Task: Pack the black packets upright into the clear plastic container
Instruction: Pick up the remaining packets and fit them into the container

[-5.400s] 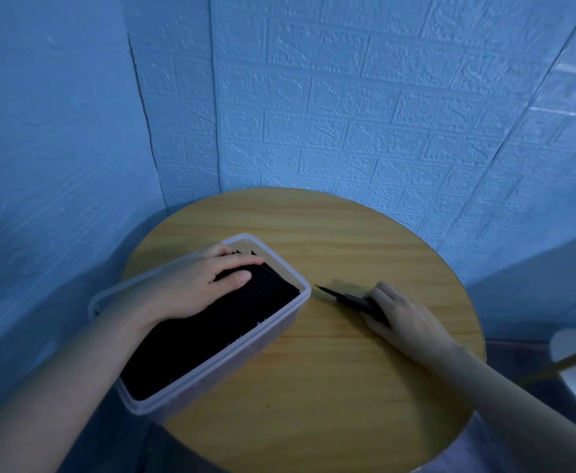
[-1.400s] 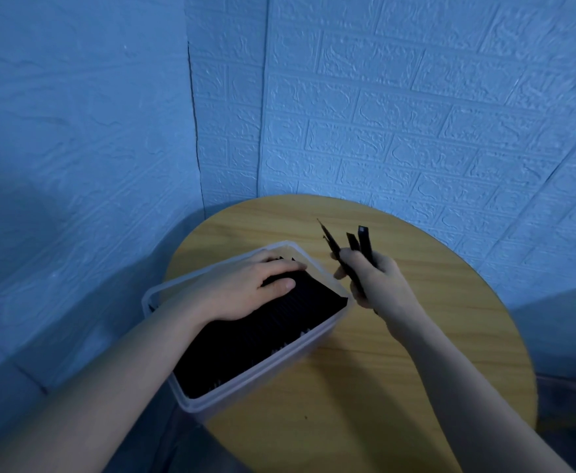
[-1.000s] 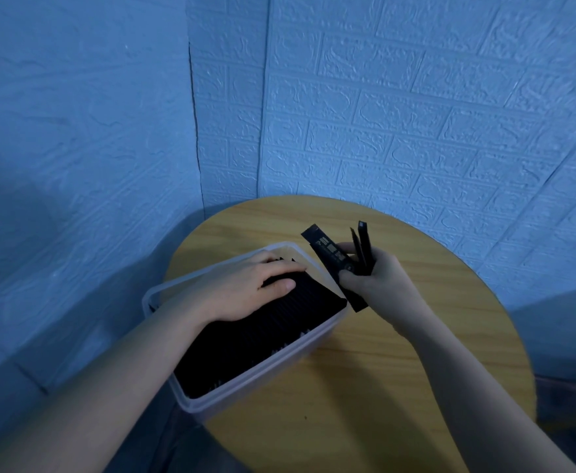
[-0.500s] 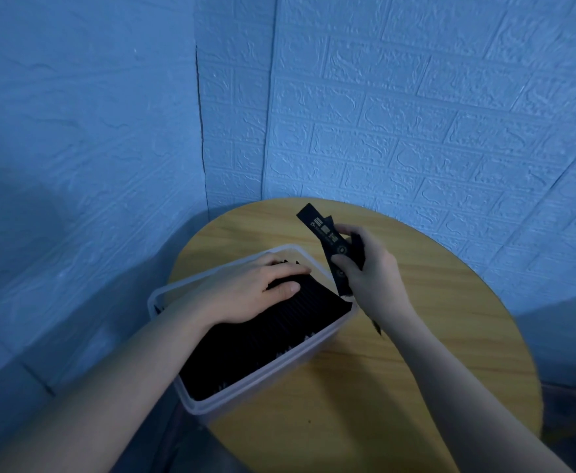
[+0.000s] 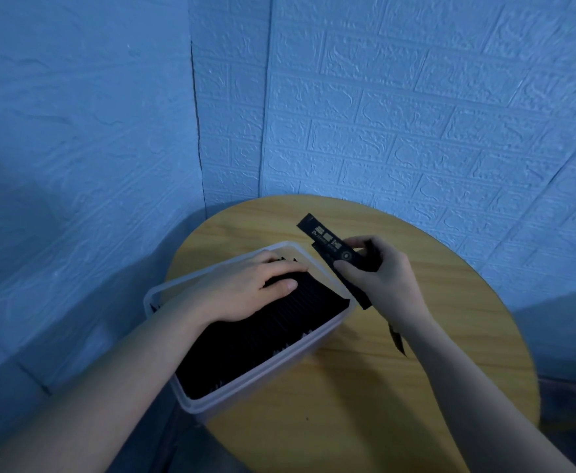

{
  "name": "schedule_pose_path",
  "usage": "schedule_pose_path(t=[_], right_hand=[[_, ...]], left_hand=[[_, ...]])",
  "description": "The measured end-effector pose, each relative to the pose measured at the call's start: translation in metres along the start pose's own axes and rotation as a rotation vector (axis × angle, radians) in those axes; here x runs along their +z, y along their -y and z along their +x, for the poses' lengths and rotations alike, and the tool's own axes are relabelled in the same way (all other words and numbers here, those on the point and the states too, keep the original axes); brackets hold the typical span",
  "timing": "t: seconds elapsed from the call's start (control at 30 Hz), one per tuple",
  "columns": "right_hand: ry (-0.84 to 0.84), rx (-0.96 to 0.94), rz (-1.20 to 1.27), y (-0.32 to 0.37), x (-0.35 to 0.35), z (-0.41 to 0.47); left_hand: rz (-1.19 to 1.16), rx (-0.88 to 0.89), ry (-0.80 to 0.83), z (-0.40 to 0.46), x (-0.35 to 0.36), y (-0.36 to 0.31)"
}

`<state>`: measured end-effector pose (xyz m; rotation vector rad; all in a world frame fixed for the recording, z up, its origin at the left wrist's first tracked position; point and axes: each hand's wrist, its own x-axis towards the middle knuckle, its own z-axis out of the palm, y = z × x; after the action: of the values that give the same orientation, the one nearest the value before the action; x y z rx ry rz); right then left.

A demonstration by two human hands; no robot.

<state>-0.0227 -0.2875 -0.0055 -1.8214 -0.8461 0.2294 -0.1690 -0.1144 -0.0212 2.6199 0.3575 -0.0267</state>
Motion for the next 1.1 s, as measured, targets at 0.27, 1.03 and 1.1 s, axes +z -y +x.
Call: schedule_pose_path(t=[0.27, 1.03, 1.1], right_hand=[[-0.023, -0.087, -0.266, 0.004, 0.003, 0.000], [-0.130, -0.103, -0.329, -0.001, 0.025, -0.002], [-0.112, -0.128, -0.319, -0.002, 0.023, -0.006]], left_hand=[[0.021, 0.009, -0.019, 0.001, 0.001, 0.000], [0.037, 0.006, -0.019, 0.001, 0.000, -0.002], [0.039, 0.008, -0.021, 0.000, 0.000, -0.002]])
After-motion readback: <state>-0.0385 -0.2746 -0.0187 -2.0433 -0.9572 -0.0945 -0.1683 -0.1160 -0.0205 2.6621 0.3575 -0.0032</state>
